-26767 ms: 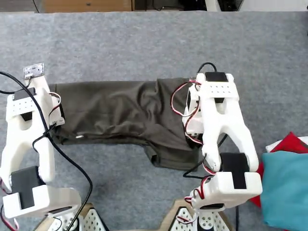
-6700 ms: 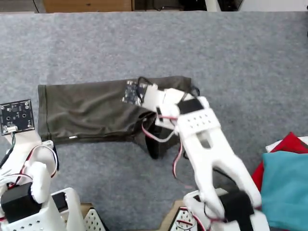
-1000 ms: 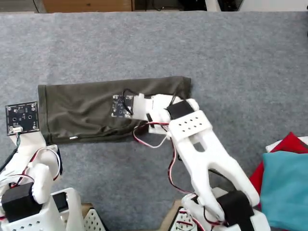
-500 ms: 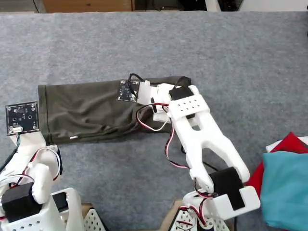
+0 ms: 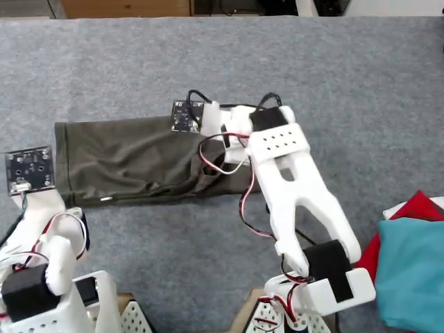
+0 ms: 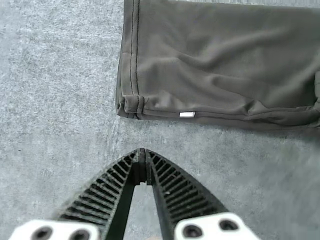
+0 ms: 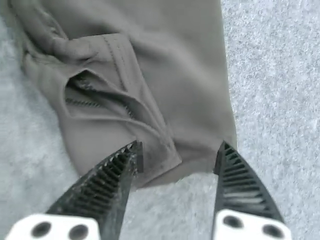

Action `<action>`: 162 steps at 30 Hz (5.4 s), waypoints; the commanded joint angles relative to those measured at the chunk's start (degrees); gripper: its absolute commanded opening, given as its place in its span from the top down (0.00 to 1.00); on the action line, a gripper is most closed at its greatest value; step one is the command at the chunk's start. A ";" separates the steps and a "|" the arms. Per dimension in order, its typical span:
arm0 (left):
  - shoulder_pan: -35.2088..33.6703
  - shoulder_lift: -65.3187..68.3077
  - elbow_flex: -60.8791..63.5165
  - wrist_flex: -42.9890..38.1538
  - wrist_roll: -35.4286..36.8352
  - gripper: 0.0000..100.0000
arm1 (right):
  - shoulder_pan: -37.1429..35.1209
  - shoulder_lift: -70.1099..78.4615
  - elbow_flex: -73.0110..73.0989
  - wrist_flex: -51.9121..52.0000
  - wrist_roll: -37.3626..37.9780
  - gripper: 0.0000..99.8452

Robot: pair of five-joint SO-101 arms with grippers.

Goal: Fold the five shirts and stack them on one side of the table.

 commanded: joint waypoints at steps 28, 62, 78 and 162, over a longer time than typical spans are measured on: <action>60.84 60.88 -37.01 -8.88 32.00 0.98 | 24.92 10.86 -5.76 5.89 -22.33 0.99; 49.41 94.90 -40.70 -28.84 31.65 0.98 | 17.36 18.15 -20.97 12.13 -29.54 0.99; 43.34 95.08 -40.44 -28.66 31.74 0.98 | 11.03 27.21 -23.78 10.29 -29.89 0.99; -12.75 118.20 -82.29 0.79 -7.03 0.78 | 23.87 3.38 -20.09 19.25 -26.37 0.99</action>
